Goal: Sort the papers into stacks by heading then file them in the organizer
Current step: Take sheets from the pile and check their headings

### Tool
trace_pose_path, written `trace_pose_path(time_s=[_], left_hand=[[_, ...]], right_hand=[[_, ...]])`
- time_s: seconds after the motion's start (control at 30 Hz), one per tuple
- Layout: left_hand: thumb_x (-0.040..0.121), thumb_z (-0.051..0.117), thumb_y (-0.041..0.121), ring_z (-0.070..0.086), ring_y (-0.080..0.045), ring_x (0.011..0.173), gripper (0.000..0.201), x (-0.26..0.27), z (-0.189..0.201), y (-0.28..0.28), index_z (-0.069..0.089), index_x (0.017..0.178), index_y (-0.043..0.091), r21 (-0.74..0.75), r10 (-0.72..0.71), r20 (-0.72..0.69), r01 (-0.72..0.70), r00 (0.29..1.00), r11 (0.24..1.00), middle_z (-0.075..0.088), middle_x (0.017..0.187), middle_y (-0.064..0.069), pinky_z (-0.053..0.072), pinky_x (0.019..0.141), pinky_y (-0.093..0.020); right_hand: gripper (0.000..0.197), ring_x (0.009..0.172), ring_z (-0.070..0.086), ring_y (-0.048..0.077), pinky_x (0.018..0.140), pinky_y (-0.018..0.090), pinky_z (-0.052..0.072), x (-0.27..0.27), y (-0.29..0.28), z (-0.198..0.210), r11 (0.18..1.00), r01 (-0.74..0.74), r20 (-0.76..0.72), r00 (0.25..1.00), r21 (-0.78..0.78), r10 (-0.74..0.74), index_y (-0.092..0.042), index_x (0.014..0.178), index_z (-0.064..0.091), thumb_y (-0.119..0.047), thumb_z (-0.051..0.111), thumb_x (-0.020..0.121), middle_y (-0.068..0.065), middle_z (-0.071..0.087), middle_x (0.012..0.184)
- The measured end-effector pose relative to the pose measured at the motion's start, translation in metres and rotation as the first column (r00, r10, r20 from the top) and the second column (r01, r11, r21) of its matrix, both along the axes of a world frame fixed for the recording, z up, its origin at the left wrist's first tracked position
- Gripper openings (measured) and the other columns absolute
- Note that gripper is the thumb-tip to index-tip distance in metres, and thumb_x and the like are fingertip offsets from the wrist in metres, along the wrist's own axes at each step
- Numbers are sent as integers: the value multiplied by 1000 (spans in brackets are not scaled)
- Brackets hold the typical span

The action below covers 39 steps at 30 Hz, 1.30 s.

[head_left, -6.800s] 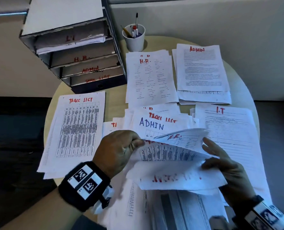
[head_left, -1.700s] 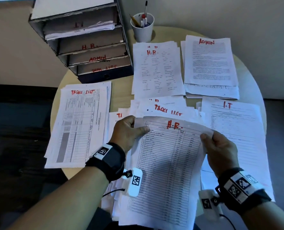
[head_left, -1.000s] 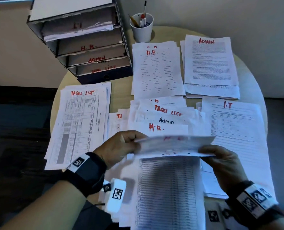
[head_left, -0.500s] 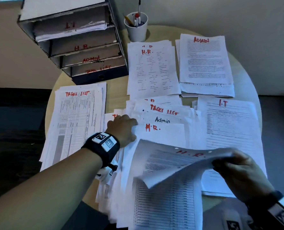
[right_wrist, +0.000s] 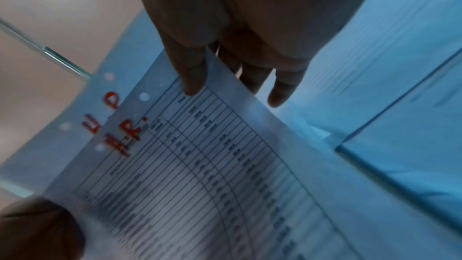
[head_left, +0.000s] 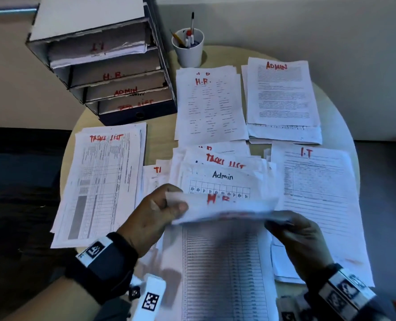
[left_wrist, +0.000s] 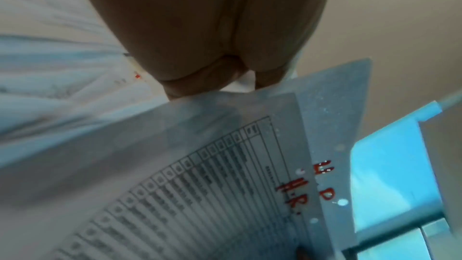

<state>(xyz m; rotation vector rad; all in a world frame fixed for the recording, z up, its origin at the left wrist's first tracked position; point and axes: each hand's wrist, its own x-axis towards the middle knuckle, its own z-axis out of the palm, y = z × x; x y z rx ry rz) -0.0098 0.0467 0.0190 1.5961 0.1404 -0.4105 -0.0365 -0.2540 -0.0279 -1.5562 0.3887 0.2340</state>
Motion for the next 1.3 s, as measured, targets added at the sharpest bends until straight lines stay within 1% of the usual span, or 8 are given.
trace_pose_path(time_s=[0.13, 0.4, 0.5, 0.63, 0.77, 0.87, 1.1, 1.3], left_hand=[[79, 69, 40, 52, -26, 80, 23, 18, -13, -13, 71, 87, 18, -266, 273, -261, -341, 926, 902, 60, 88, -15, 42, 69, -35], [90, 66, 9, 70, -18, 104, 22, 8, -48, -33, 65, 110, 17, 156, 143, -169, -116, 975, 981, 75, 108, 3, 52, 98, -45], [79, 67, 19, 69, -23, 105, 33, 20, -45, -34, 63, 111, 13, 58, 211, -178, -204, 961, 977, 75, 108, -2, 53, 94, -43], [86, 66, 11, 69, -23, 105, 26, 18, -50, -36, 61, 111, 18, 134, 100, -285, -64, 953, 989, 73, 113, -4, 53, 97, -46], [87, 63, 12, 70, -32, 100, 17, 28, -52, -30, 66, 103, 18, 161, 238, -264, -201, 935, 966, 74, 108, -11, 53, 95, -55], [98, 50, -5, 70, -35, 102, 24, 51, -31, -29, 62, 117, 4, -63, 317, -261, -344, 912, 937, 72, 112, -17, 58, 88, -44], [93, 62, 2, 68, -26, 103, 29, 105, 2, -21, 59, 119, 15, -119, 401, -119, -414, 908, 902, 71, 117, -12, 55, 87, -35], [90, 63, 36, 60, -9, 109, 33, 62, -21, 2, 55, 121, 33, 498, 48, -27, -28, 998, 867, 61, 125, 8, 50, 96, -32]], right_hand=[[10, 74, 66, 15, 67, 26, 54, 24, 8, -4, 985, 173, 56, 983, -3, -172, -4, 86, 72, 5, 69, 83, 3, 76, 82], [54, 86, 74, 23, 79, 42, 59, 48, 14, -11, 983, 179, -105, 979, 38, -174, -21, 119, 53, 9, 71, 77, 8, 76, 95], [42, 88, 72, 18, 81, 44, 59, 41, 12, -18, 988, 45, -145, 987, -149, -67, -20, 109, 62, -1, 73, 73, -1, 76, 94], [29, 82, 67, 2, 68, 21, 50, 33, 18, -11, 943, -25, -32, 999, -332, 15, -24, 99, 64, -3, 69, 80, -12, 72, 88], [35, 85, 72, 17, 77, 39, 58, 27, 12, -13, 984, -60, -99, 994, -167, 44, -23, 105, 64, 0, 70, 80, -1, 76, 91], [19, 84, 72, 21, 78, 45, 58, 18, 2, -20, 966, -143, -154, 982, -214, 112, -19, 95, 70, -5, 71, 83, 0, 76, 87], [11, 71, 72, 19, 56, 25, 54, 63, 22, 2, 990, 65, -78, 994, -129, -75, -10, 90, 71, -6, 61, 92, 4, 76, 81], [13, 89, 71, 31, 85, 45, 57, 170, 32, -5, 990, 135, -137, 981, -38, -139, -13, 92, 70, -6, 59, 94, 10, 74, 99]])
